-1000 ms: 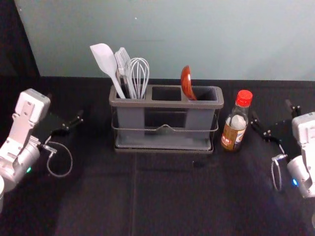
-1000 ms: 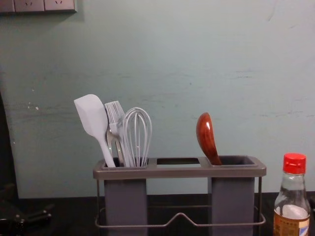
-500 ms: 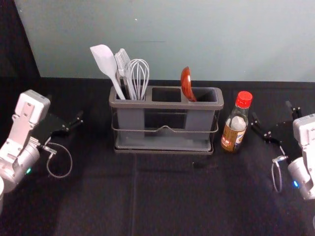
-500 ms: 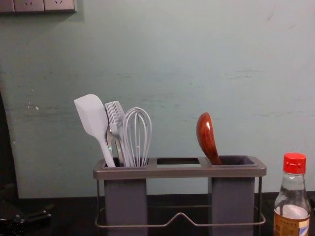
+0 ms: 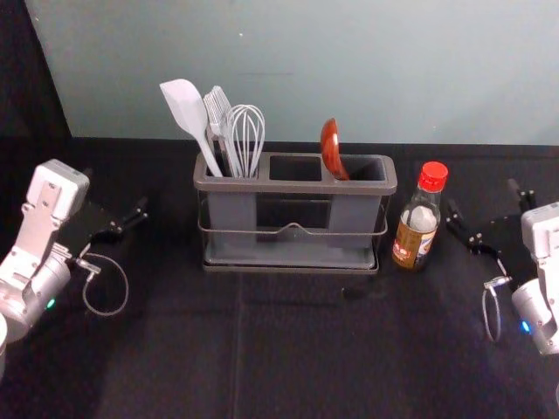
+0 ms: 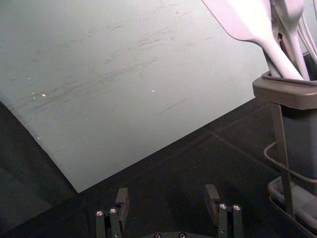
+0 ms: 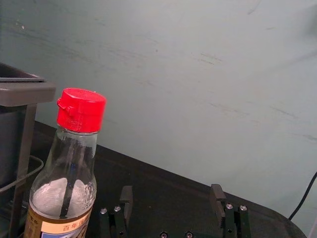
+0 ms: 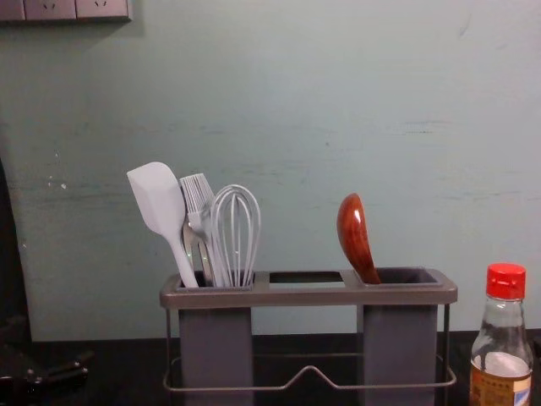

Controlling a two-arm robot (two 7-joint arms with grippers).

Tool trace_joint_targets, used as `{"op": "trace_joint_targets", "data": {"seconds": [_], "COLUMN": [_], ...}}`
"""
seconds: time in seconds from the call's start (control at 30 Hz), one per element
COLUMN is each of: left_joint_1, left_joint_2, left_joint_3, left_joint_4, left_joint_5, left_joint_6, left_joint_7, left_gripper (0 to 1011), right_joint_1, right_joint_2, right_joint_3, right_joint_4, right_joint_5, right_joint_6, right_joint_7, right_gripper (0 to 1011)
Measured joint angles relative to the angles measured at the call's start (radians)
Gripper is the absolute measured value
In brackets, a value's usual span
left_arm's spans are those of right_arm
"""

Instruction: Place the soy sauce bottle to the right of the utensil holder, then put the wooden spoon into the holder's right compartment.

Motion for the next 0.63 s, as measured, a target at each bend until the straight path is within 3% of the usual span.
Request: {"op": "trace_joint_targets", "data": {"seconds": [0.63], "left_joint_1": [0.0], "left_joint_2": [0.0], "left_joint_3": [0.0], "left_joint_4": [0.0], "left_joint_5": [0.0], "left_joint_6": [0.0], "left_joint_7": [0.0], "left_gripper": [1005], "right_joint_1": [-0.001], "right_joint_2": [0.001], "right_joint_3": [0.0], "right_joint_4": [-0.001], "right_joint_5": [0.001], "right_joint_6": [0.002], "right_joint_7": [0.001], "right_gripper": [1002]}}
